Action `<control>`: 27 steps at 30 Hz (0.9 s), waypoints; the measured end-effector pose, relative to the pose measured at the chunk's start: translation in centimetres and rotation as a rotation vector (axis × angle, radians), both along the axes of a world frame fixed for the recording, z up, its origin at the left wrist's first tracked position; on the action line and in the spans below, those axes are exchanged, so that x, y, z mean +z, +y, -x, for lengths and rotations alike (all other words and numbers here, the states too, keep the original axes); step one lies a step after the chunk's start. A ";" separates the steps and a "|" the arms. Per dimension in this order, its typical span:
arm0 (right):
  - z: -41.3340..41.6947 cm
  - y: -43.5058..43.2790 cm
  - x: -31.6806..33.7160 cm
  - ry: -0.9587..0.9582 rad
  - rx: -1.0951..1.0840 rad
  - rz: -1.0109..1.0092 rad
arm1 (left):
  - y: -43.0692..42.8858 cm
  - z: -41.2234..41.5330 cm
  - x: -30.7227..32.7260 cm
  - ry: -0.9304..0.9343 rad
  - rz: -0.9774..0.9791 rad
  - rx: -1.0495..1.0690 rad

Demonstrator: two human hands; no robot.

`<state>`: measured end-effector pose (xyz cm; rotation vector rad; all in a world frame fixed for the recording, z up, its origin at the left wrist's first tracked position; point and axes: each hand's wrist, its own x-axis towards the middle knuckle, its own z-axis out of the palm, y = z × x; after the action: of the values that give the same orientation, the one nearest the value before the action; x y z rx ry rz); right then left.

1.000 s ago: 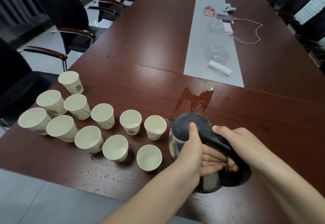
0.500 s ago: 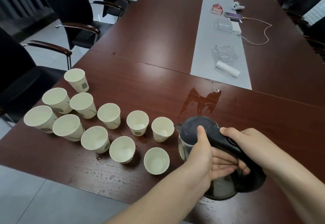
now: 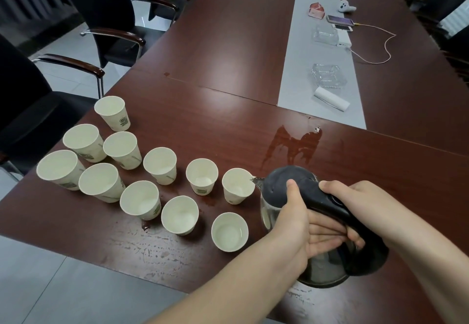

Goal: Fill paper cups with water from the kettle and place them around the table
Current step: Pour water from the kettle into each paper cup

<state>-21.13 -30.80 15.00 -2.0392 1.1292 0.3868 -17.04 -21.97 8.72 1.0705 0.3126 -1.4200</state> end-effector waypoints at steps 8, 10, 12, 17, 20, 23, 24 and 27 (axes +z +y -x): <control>0.0 0.3 0.2 0.010 0.013 0.010 | 0.2 0.1 0.0 0.014 0.007 0.002; 0.0 0.3 0.3 0.013 0.015 0.013 | 0.2 0.1 0.0 0.013 0.009 0.005; 0.0 0.3 0.3 0.020 0.018 0.015 | 0.3 0.2 0.0 0.012 0.009 0.007; 0.1 0.4 0.4 0.039 0.033 0.029 | 0.2 0.3 0.0 0.026 0.009 0.014; 0.1 0.5 0.4 0.054 0.051 0.037 | 0.3 0.5 -0.1 0.018 0.007 0.022; 0.1 0.6 0.3 0.052 0.063 0.038 | 0.3 0.6 -0.1 0.024 0.010 0.032; 0.0 0.5 0.3 0.052 0.063 0.039 | 0.3 0.6 -0.1 0.025 0.013 0.033; 0.0 0.5 0.4 0.053 0.058 0.039 | 0.3 0.5 0.0 0.029 0.020 0.026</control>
<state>-21.14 -30.33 15.44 -2.1110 1.1189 0.4534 -17.55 -21.64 8.70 1.0265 0.3312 -1.4142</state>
